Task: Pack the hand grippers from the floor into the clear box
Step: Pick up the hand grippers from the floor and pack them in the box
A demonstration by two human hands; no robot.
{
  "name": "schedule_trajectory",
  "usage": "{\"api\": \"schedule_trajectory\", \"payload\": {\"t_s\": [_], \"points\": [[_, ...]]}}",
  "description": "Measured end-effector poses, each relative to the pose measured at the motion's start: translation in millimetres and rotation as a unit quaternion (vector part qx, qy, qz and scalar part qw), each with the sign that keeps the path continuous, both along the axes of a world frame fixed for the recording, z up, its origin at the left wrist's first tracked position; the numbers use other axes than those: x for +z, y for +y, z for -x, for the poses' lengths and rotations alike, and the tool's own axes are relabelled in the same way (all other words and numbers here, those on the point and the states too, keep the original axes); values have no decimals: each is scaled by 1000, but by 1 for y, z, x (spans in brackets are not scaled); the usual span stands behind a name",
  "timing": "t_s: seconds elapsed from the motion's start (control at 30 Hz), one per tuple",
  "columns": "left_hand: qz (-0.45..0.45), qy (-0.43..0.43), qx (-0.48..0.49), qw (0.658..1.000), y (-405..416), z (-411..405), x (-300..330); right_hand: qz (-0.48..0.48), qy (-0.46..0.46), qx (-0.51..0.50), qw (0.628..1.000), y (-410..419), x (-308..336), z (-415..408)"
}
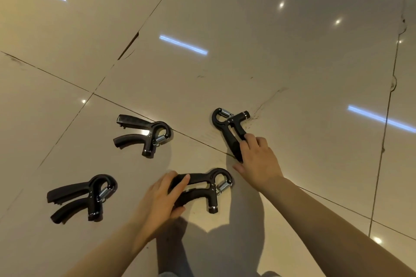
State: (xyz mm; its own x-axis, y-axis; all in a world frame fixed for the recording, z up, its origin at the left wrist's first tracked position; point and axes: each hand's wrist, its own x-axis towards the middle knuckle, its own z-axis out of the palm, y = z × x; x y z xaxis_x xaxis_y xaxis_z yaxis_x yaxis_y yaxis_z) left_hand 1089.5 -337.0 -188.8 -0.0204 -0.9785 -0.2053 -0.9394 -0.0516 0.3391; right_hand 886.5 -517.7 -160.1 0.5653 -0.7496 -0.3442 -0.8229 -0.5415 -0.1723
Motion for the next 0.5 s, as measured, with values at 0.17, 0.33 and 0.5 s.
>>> {"api": "schedule_trajectory", "payload": {"t_s": [0.17,0.33,0.5], "points": [[-16,-19,47,999,13,7,-1,20,0,-7,1000,6,-11,4],[12,-5,9,1000,2,-2,11,27,-68,-60,995,15,-21,13],[71,50,10,996,-14,-5,53,-2,-91,-82,992,16,-28,19]]}}
